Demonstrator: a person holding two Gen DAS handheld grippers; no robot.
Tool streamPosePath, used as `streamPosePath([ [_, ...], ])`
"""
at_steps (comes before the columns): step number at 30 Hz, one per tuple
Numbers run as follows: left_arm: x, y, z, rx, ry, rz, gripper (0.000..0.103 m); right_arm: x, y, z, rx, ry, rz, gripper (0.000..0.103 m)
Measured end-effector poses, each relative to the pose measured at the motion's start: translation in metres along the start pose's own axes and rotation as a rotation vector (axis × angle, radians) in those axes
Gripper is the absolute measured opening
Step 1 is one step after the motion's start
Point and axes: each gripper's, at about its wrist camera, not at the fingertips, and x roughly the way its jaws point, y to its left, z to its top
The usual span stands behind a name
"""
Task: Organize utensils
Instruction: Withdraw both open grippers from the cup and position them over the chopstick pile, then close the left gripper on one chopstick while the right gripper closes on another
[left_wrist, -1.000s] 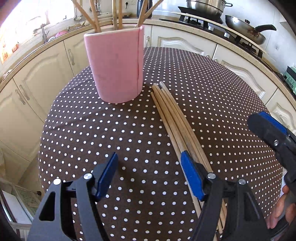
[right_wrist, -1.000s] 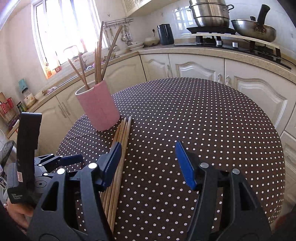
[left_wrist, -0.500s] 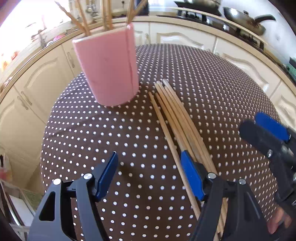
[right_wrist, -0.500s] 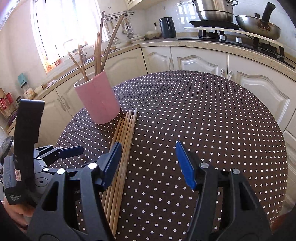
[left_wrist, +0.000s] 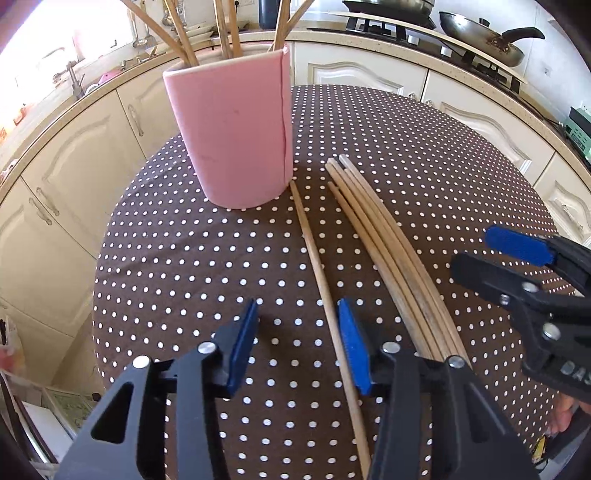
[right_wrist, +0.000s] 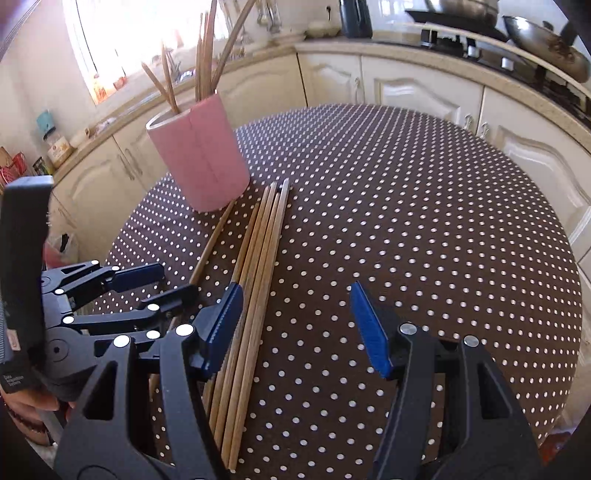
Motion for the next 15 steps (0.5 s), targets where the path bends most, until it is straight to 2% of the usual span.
streamPosePath([
  [2,-0.003,0.006,0.002,-0.004,0.002,-0.013,0.041,0.006,0.002,0.004,-0.002,0.035,0.003,0.045],
  [4,-0.007,0.006,0.003,-0.006,0.0,-0.022,0.041,0.012,0.004,0.008,-0.006,0.06,-0.006,0.035],
  [15,0.003,0.01,0.003,-0.012,0.002,-0.036,0.041,0.032,0.018,0.014,-0.045,0.141,-0.035,0.027],
])
